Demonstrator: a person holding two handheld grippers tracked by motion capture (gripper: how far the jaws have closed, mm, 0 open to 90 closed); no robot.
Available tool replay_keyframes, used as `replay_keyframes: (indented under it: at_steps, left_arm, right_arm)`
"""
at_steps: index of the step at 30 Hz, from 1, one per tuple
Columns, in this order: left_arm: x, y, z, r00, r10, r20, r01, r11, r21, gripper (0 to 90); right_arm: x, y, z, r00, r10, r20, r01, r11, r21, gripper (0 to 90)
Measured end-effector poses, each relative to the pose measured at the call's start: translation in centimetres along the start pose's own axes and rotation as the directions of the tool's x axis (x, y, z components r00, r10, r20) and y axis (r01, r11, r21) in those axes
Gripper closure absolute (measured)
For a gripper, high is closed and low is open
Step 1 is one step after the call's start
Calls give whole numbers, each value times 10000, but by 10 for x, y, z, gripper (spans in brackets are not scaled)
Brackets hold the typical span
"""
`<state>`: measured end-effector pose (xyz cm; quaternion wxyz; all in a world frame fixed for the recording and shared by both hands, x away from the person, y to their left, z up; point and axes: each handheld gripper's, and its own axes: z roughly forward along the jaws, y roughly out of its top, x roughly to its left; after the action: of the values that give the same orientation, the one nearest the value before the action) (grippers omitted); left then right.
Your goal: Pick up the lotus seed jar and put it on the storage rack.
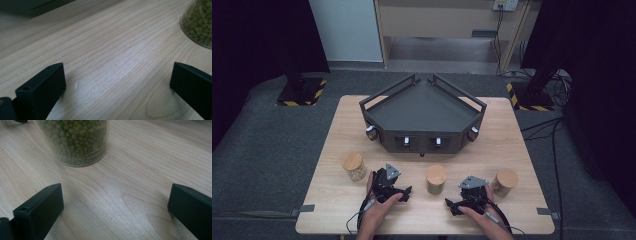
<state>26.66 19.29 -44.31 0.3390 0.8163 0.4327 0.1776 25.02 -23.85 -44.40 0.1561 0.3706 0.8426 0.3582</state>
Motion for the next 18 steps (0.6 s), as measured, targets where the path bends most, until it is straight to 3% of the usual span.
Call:
replay_keyframes:
  at_steps: [18]
  left_arm:
    - [0,0,0,10000,-30,31,30,10000,-10,0]
  right_arm:
    - [0,0,0,10000,-1,4,1,10000,-16,5]
